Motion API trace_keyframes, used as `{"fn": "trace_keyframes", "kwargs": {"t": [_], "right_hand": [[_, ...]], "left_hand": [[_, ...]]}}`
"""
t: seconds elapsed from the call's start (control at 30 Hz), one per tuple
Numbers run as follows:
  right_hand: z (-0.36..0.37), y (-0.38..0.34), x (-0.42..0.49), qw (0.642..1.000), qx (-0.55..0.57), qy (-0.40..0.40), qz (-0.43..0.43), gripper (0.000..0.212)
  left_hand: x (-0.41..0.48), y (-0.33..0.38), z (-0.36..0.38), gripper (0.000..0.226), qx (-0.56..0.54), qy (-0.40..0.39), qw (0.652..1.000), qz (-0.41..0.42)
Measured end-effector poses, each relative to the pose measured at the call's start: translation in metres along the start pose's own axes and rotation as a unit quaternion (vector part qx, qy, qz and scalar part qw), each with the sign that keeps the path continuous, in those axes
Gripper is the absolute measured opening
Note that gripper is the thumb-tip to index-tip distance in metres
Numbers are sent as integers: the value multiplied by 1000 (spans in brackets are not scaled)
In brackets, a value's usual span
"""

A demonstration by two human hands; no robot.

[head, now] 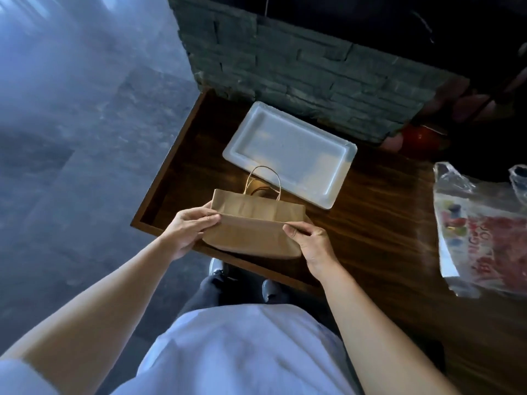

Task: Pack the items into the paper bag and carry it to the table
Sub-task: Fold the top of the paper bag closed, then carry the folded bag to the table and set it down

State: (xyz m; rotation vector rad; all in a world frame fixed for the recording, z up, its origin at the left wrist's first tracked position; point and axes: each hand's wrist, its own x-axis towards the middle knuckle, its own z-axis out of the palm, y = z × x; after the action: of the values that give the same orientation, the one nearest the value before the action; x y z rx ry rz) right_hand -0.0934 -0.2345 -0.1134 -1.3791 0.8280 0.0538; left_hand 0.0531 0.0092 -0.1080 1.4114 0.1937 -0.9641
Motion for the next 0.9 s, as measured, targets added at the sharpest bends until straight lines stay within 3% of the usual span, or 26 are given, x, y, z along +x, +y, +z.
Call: {"fn": "trace_keyframes", "kwargs": {"t": [0.13,0.27,0.37,0.5,0.73,0.9], "right_hand": [[-9,-5,-3,997,61,-37,17,23],[-20,-26,-13,994,86,-69,-15,19],[-20,-52,-23,989,69,-109,-67,28],[6,-88,-44,974,5,-187,-124,30],[157,-80,-101,919,-29,-360,-158,7],[308,-28,-184,847,-70,-514,-117,7]], "left_hand": [[-23,-8,31,7,-52,80,994,47],[-47,-7,49,15,-97,96,983,120],[-70,-3,51,9,-123,99,971,180],[-113,-6,27,18,-173,128,944,250],[-232,-67,-81,10,-246,259,865,353],[-361,-151,-168,8,-293,421,764,392]]}}
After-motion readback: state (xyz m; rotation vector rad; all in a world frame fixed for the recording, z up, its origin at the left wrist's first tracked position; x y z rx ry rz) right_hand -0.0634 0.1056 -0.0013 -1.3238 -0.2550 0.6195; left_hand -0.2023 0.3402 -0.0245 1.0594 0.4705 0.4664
